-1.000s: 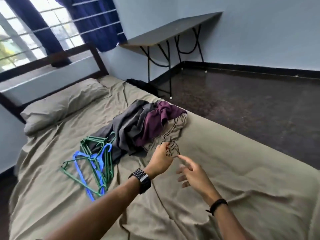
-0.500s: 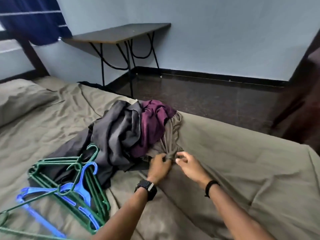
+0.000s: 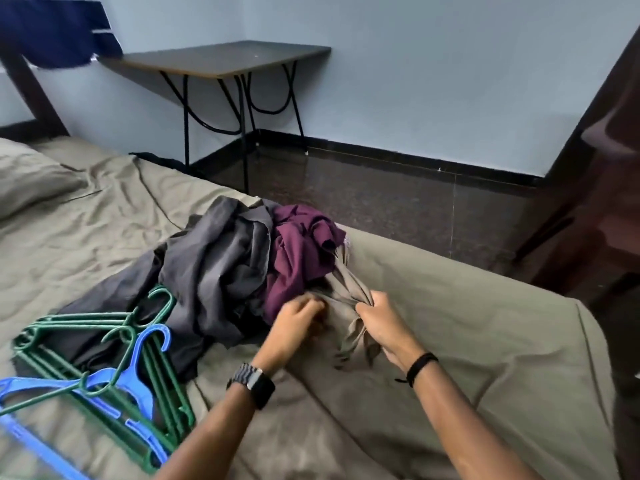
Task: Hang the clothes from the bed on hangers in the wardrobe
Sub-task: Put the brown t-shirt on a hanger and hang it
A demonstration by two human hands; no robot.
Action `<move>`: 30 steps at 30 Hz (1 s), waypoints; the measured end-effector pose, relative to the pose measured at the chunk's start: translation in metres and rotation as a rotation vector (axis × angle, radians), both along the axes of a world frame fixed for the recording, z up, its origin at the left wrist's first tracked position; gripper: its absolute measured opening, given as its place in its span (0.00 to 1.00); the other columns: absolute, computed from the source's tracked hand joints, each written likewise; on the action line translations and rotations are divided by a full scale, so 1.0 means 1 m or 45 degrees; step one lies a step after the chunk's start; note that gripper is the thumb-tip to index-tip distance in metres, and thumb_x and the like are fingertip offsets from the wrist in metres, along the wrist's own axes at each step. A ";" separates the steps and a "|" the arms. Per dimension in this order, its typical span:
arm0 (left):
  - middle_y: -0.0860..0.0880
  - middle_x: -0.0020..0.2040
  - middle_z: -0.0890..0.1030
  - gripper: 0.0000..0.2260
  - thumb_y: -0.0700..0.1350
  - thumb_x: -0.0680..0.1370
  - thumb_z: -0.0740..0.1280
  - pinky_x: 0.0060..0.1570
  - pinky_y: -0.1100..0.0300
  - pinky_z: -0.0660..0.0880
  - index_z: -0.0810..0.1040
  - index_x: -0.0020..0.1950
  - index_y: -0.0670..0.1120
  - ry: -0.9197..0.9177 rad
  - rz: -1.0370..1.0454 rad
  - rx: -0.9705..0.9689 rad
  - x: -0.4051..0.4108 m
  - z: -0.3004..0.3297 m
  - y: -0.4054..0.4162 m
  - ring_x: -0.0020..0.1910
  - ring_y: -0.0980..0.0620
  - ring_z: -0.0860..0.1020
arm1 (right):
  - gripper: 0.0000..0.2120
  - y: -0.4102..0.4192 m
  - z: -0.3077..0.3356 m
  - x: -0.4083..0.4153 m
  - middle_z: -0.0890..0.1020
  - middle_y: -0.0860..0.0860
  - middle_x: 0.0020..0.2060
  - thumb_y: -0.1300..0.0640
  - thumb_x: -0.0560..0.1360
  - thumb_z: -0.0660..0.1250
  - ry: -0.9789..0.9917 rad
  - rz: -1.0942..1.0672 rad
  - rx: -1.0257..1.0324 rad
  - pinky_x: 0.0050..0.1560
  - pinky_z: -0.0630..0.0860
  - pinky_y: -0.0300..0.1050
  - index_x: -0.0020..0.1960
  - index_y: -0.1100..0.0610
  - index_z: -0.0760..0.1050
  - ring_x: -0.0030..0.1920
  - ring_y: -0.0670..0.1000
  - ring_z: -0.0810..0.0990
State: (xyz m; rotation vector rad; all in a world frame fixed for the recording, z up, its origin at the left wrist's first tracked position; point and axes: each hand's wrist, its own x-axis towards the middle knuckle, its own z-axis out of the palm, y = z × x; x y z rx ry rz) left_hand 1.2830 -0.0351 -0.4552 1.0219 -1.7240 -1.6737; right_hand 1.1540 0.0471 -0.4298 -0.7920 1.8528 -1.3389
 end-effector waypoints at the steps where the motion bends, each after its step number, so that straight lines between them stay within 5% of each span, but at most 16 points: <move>1: 0.47 0.41 0.79 0.06 0.40 0.80 0.62 0.34 0.64 0.75 0.78 0.46 0.45 -0.015 0.065 -0.014 -0.005 0.007 -0.013 0.35 0.56 0.77 | 0.13 0.002 0.012 -0.004 0.76 0.56 0.34 0.72 0.72 0.54 0.000 -0.008 -0.059 0.38 0.69 0.50 0.44 0.64 0.77 0.36 0.55 0.74; 5: 0.44 0.61 0.77 0.14 0.42 0.83 0.59 0.60 0.49 0.74 0.71 0.67 0.39 0.020 0.303 -0.021 0.003 0.032 -0.063 0.58 0.44 0.77 | 0.16 0.019 0.065 -0.018 0.82 0.52 0.37 0.74 0.72 0.56 0.025 -0.076 -0.341 0.41 0.74 0.40 0.41 0.60 0.79 0.40 0.49 0.79; 7: 0.48 0.64 0.78 0.15 0.38 0.82 0.61 0.65 0.50 0.72 0.71 0.68 0.41 0.086 0.326 -0.305 0.023 0.042 -0.082 0.60 0.51 0.78 | 0.21 0.032 0.093 -0.026 0.85 0.48 0.37 0.76 0.71 0.54 0.010 -0.072 -0.534 0.45 0.75 0.31 0.37 0.59 0.81 0.42 0.43 0.83; 9: 0.45 0.64 0.78 0.14 0.41 0.82 0.61 0.56 0.50 0.77 0.72 0.68 0.44 0.148 0.264 -0.305 0.031 0.046 -0.098 0.56 0.50 0.79 | 0.22 0.042 0.116 -0.035 0.85 0.50 0.35 0.78 0.71 0.53 -0.085 -0.106 -0.707 0.49 0.76 0.33 0.32 0.60 0.80 0.43 0.45 0.83; 11: 0.42 0.61 0.77 0.17 0.46 0.84 0.55 0.47 0.52 0.76 0.70 0.71 0.43 -0.030 0.291 -0.135 0.023 0.050 -0.106 0.49 0.46 0.78 | 0.24 0.050 0.133 -0.043 0.84 0.52 0.35 0.77 0.72 0.52 -0.174 -0.166 -0.851 0.50 0.78 0.37 0.31 0.58 0.79 0.42 0.49 0.82; 13: 0.41 0.65 0.75 0.18 0.47 0.85 0.52 0.45 0.54 0.74 0.69 0.70 0.42 -0.056 0.239 -0.112 0.025 0.055 -0.112 0.53 0.46 0.76 | 0.22 0.056 0.147 -0.049 0.83 0.51 0.32 0.76 0.73 0.51 -0.274 -0.243 -1.000 0.45 0.79 0.37 0.32 0.59 0.77 0.38 0.48 0.81; 15: 0.42 0.69 0.73 0.18 0.48 0.85 0.47 0.55 0.54 0.74 0.72 0.67 0.45 0.102 0.153 -0.318 0.036 0.076 -0.110 0.62 0.48 0.74 | 0.18 0.062 0.158 -0.055 0.81 0.49 0.30 0.74 0.75 0.51 -0.393 -0.364 -1.132 0.40 0.78 0.35 0.36 0.60 0.73 0.34 0.46 0.80; 18: 0.41 0.69 0.73 0.25 0.48 0.85 0.42 0.73 0.49 0.59 0.71 0.69 0.36 0.193 -0.225 -0.852 0.053 0.090 -0.113 0.70 0.42 0.69 | 0.13 0.074 0.171 -0.067 0.78 0.50 0.31 0.69 0.75 0.54 -0.591 -0.487 -1.280 0.39 0.75 0.35 0.39 0.56 0.71 0.33 0.46 0.77; 20: 0.38 0.68 0.73 0.21 0.43 0.84 0.45 0.71 0.52 0.61 0.71 0.68 0.35 0.119 -0.271 -0.836 0.047 0.077 -0.114 0.69 0.42 0.70 | 0.09 0.087 0.183 -0.073 0.77 0.50 0.30 0.64 0.69 0.59 -0.669 -0.458 -1.356 0.38 0.75 0.35 0.35 0.55 0.74 0.32 0.45 0.77; 24: 0.41 0.55 0.79 0.12 0.35 0.80 0.60 0.46 0.58 0.75 0.73 0.63 0.38 -0.100 0.246 0.011 0.012 0.033 -0.124 0.49 0.47 0.78 | 0.21 0.113 0.212 -0.083 0.80 0.47 0.27 0.64 0.75 0.55 -0.676 -0.354 -1.457 0.39 0.77 0.34 0.27 0.55 0.77 0.32 0.44 0.81; 27: 0.38 0.54 0.79 0.12 0.33 0.76 0.66 0.51 0.58 0.70 0.75 0.60 0.36 -0.405 0.184 -0.248 -0.002 0.034 -0.117 0.56 0.42 0.78 | 0.22 0.116 0.220 -0.086 0.80 0.47 0.27 0.66 0.78 0.53 -0.578 -0.378 -1.342 0.38 0.78 0.36 0.32 0.54 0.76 0.32 0.44 0.80; 30: 0.46 0.62 0.75 0.26 0.38 0.73 0.72 0.55 0.71 0.65 0.69 0.69 0.40 -0.501 -0.220 -0.606 -0.025 0.036 -0.068 0.62 0.50 0.73 | 0.23 0.116 0.219 -0.085 0.80 0.49 0.29 0.67 0.79 0.53 -0.504 -0.425 -1.182 0.40 0.80 0.40 0.32 0.54 0.77 0.33 0.47 0.81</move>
